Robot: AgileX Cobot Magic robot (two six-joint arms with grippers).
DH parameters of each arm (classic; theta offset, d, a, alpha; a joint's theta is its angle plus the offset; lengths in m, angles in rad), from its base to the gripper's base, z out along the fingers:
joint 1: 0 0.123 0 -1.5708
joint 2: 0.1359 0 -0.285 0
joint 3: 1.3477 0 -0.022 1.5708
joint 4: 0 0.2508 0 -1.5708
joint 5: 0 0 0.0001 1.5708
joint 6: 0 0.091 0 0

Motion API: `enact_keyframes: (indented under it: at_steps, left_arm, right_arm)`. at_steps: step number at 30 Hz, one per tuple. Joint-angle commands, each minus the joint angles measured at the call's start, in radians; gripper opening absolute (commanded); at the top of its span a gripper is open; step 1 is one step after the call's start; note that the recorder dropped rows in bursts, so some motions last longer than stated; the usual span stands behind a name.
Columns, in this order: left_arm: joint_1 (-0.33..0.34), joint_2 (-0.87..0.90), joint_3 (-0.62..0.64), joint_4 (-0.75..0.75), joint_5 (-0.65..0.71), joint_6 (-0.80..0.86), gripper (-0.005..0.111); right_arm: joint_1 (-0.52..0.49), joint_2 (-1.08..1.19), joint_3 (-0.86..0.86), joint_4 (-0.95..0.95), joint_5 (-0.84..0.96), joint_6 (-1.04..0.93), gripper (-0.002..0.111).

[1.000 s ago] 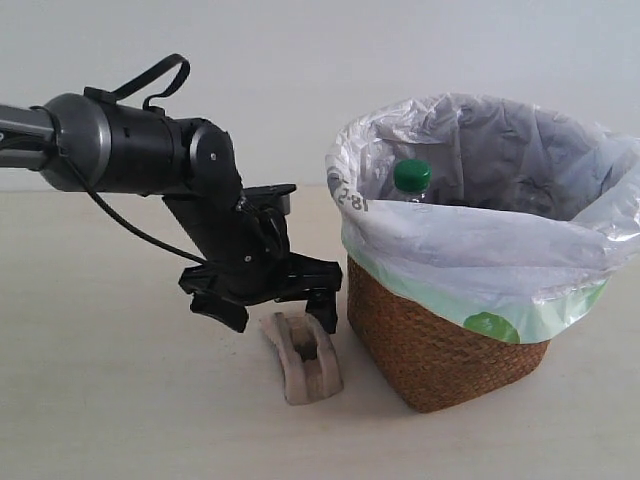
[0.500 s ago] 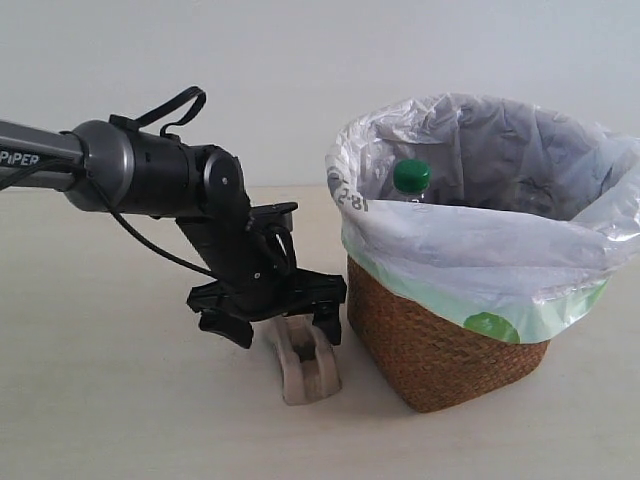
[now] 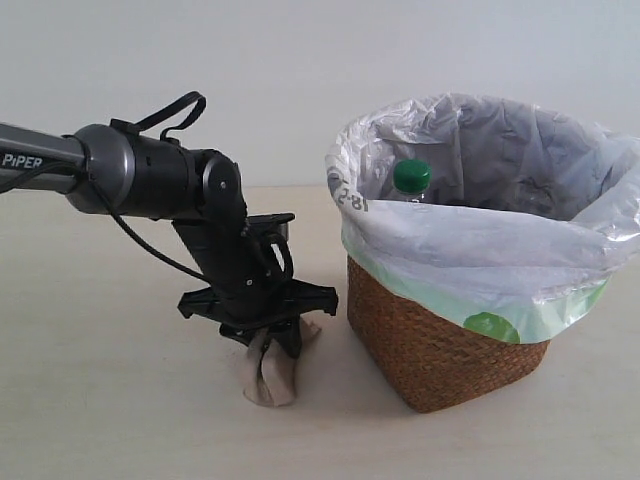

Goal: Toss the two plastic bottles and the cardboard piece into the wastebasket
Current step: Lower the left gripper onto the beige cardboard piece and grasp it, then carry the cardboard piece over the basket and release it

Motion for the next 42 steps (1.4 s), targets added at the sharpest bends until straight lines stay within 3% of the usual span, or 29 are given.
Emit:
enact_keyframes:
  at_steps: [1, 6, 13, 23, 31, 38, 40, 42]
  left_arm:
    - [0.003, -0.004, 0.004, 0.061, 0.064, -0.002, 0.004]
    - [0.003, -0.052, 0.006, 0.221, 0.156, -0.085, 0.004]
    - [0.07, -0.214, 0.139, 0.242, 0.122, -0.089, 0.004]
    - [0.362, -0.567, 0.474, 0.245, 0.065, -0.031, 0.004]
    - [0.518, -0.743, 0.564, 0.285, 0.151, -0.019, 0.004]
    - [0.537, -0.712, 0.609, 0.273, 0.138, -0.022, 0.004]
    - [0.537, -0.686, 0.607, 0.212, 0.079, -0.004, 0.004]
    - [0.537, -0.651, 0.597, 0.068, 0.026, 0.135, 0.004]
  right_arm:
    - [0.001, -0.005, -0.001, 0.0, -0.006, 0.001, 0.013]
    - [0.001, -0.005, -0.001, 0.0, -0.006, 0.001, 0.013]
    - [0.001, -0.005, -0.001, 0.0, -0.006, 0.001, 0.013]
    - [0.001, -0.005, -0.001, 0.0, -0.006, 0.001, 0.013]
    - [0.001, -0.005, -0.001, 0.0, -0.006, 0.001, 0.013]
    - [0.001, -0.005, -0.001, 0.0, -0.006, 0.001, 0.013]
    - [0.001, -0.005, -0.001, 0.0, -0.006, 0.001, 0.013]
    - [0.001, -0.005, -0.001, 0.0, -0.006, 0.001, 0.013]
